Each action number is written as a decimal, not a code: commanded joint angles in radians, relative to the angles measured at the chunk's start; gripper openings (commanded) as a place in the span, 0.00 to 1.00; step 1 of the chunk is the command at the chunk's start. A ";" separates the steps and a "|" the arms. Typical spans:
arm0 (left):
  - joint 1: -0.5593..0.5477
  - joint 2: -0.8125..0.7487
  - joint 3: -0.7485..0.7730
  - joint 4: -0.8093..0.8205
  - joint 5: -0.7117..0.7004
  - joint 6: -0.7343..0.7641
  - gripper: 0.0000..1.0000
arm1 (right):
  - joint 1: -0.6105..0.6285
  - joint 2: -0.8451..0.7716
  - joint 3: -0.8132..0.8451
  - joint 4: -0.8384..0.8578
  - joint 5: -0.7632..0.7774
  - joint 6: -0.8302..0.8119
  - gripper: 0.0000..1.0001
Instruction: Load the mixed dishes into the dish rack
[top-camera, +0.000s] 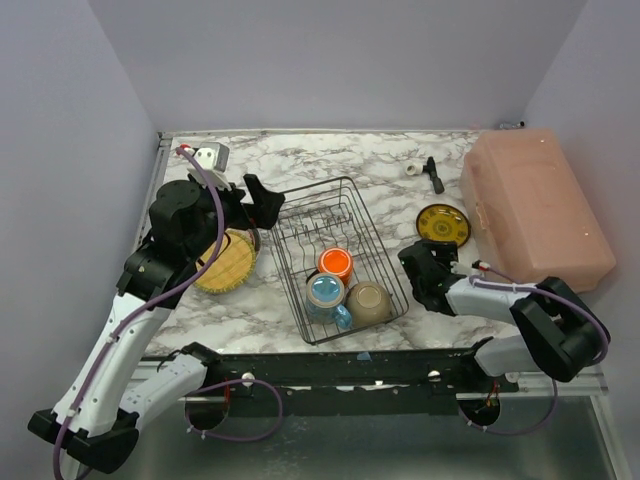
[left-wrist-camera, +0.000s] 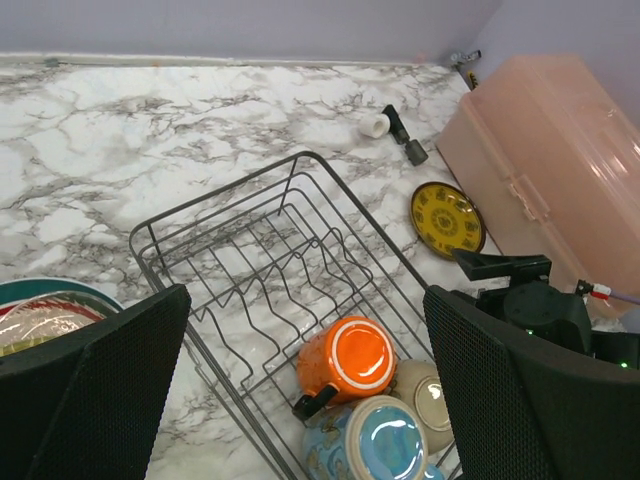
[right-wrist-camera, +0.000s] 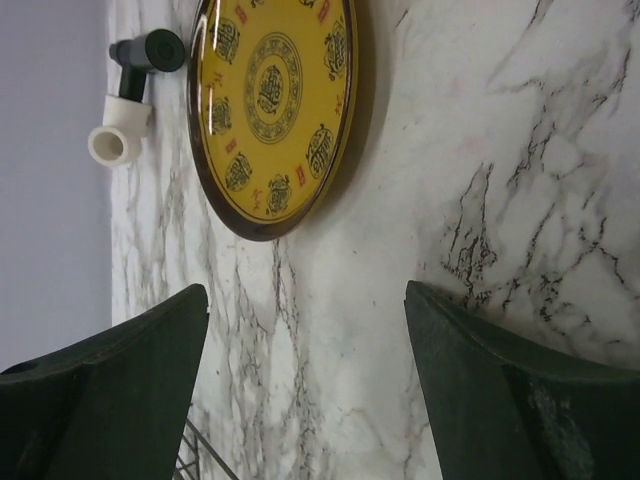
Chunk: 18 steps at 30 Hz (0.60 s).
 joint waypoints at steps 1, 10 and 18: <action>-0.004 -0.034 -0.018 0.049 -0.041 0.012 0.99 | -0.010 0.089 0.013 -0.014 0.130 0.154 0.82; -0.004 -0.026 -0.022 0.047 -0.034 0.015 0.98 | -0.112 0.271 0.069 0.032 0.047 0.196 0.70; -0.004 -0.015 -0.037 0.056 -0.070 0.035 0.99 | -0.139 0.367 0.080 0.109 0.011 0.176 0.46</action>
